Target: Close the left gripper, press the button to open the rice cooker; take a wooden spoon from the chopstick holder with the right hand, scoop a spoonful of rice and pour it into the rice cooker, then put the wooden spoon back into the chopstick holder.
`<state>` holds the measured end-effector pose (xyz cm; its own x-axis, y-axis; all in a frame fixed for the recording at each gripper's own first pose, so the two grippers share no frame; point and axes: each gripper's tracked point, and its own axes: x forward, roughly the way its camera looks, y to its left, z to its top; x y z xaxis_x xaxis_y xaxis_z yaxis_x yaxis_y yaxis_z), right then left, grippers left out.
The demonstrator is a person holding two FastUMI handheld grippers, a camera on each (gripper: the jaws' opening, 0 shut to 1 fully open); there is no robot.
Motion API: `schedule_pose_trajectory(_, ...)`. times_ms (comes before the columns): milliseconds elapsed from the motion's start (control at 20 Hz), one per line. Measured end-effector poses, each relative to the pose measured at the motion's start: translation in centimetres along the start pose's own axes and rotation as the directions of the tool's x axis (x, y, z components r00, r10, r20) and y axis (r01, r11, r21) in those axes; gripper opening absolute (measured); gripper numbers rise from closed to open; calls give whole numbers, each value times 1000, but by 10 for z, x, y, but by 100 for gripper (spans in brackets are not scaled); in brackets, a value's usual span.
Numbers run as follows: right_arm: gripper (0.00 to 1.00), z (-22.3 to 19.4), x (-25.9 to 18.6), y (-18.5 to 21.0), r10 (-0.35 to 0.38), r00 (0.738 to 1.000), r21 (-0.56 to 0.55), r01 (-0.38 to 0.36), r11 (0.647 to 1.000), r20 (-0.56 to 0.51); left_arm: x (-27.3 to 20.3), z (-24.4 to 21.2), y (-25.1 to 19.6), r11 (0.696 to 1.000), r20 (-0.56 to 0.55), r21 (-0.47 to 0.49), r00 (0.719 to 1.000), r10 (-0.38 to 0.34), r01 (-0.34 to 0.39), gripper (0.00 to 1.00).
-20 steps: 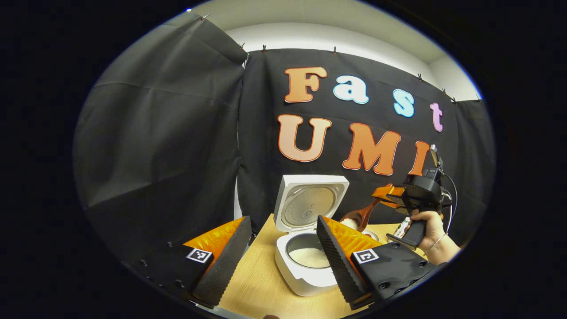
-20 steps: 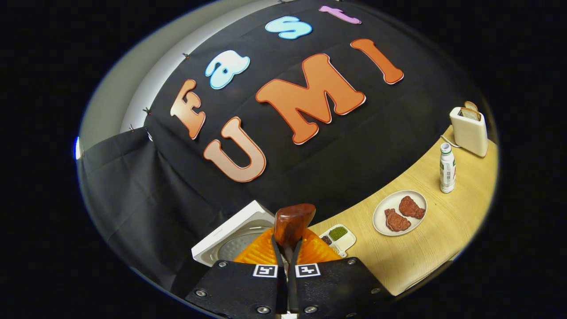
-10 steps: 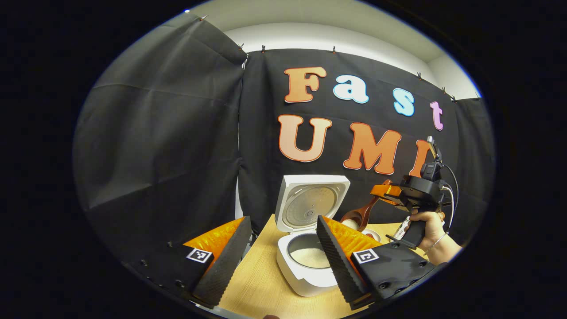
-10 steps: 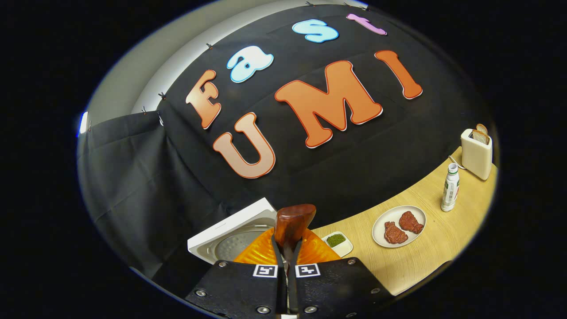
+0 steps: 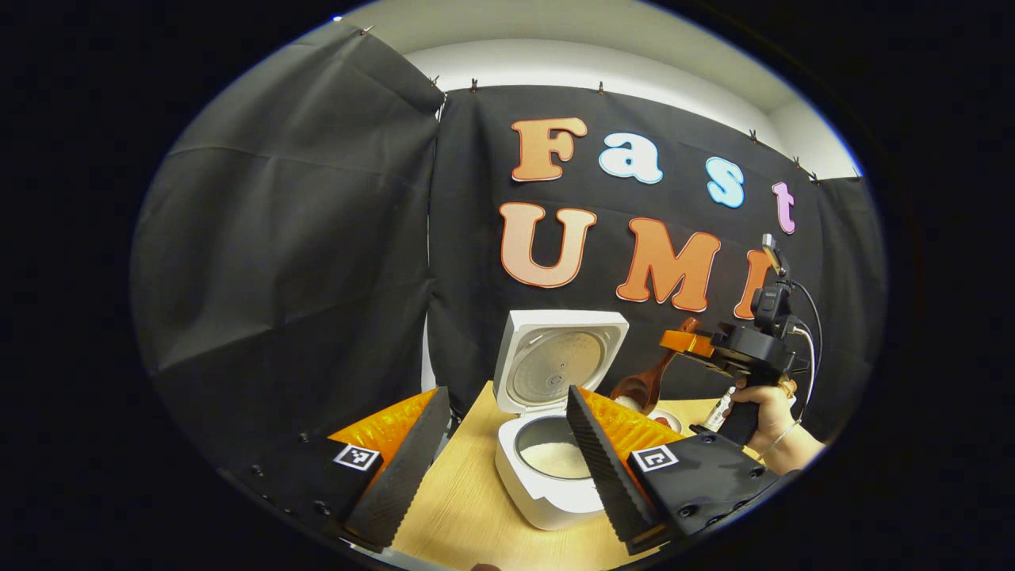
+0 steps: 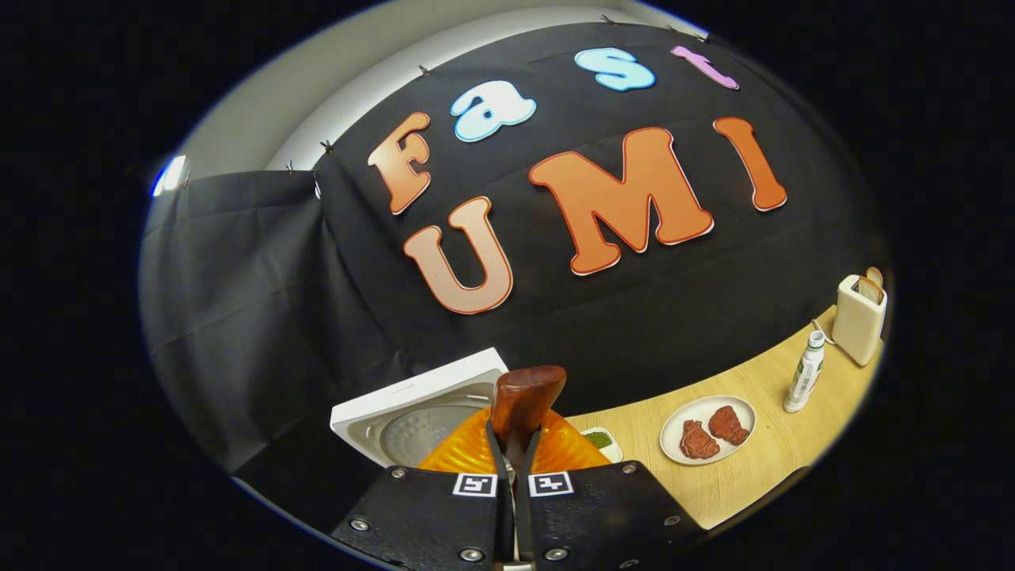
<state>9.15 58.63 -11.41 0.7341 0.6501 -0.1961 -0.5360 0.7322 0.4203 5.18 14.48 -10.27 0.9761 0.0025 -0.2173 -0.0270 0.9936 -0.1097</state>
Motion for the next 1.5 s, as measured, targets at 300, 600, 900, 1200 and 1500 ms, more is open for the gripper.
schedule_pose_trajectory(300,0,0,-5,11,31,999,-92,-29,995,26,0,-1,1,1000,0,-1,1000,4,-4,100)
schedule_pose_trajectory(600,0,-1,-10,28,83,996,-197,-73,978,42,-2,-4,2,1000,-1,-1,1000,4,-4,100)
schedule_pose_trajectory(900,0,-8,-15,46,136,989,-348,-108,931,58,1,-6,2,1000,-7,0,1000,4,-4,100)
schedule_pose_trajectory(1200,0,-24,-22,60,202,979,-430,-174,886,20,2,-7,3,1000,-8,-2,1000,6,-6,100)
schedule_pose_trajectory(1500,0,-32,-28,62,229,973,-484,-196,853,8,2,-11,2,1000,-12,-8,1000,8,-8,100)
